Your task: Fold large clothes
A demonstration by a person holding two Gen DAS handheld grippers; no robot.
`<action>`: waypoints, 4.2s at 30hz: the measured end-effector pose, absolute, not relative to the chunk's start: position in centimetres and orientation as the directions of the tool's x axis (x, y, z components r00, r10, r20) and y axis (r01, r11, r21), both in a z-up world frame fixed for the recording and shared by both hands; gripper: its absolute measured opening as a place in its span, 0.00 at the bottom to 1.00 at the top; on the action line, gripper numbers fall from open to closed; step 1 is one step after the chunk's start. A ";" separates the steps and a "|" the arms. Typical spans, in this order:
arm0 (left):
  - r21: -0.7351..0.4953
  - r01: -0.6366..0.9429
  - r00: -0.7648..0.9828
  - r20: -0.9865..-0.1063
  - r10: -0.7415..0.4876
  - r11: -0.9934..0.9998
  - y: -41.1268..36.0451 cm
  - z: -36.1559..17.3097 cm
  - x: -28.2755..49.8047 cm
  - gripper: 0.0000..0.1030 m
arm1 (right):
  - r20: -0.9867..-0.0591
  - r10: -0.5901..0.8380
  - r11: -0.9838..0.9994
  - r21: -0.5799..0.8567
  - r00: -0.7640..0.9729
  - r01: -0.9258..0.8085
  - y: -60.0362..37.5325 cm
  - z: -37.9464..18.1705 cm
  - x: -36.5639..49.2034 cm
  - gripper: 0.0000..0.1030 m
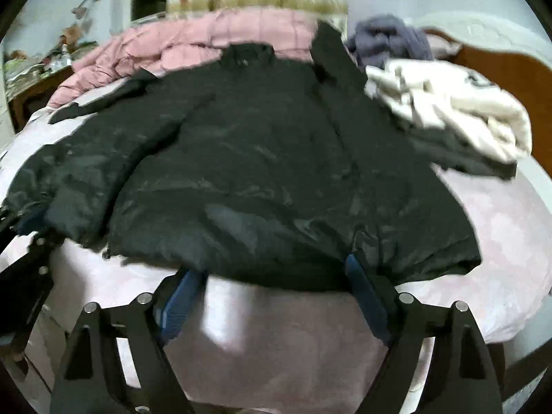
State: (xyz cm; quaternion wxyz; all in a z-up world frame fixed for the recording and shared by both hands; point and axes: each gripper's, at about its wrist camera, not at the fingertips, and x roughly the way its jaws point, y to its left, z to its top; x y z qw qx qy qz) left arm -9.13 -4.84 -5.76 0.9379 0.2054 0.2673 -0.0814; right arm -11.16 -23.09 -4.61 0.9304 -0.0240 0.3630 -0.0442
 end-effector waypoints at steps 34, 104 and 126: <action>0.448 0.174 0.938 -0.348 -0.009 0.877 -6.1 4.1 -8.1 0.03 | -0.420 0.027 0.996 -0.071 0.907 -0.063 -22.5 5.1 -10.0 0.03; 0.079 -0.116 0.889 -0.436 0.139 0.990 10.1 0.0 7.4 0.25 | -0.622 -0.134 0.891 0.265 0.771 0.369 -38.3 -2.0 -1.2 0.06; 0.095 -0.066 0.738 -0.666 0.112 0.993 11.1 -3.8 12.6 0.66 | -0.741 -0.092 0.926 0.182 0.665 0.331 -40.4 -3.5 12.6 0.25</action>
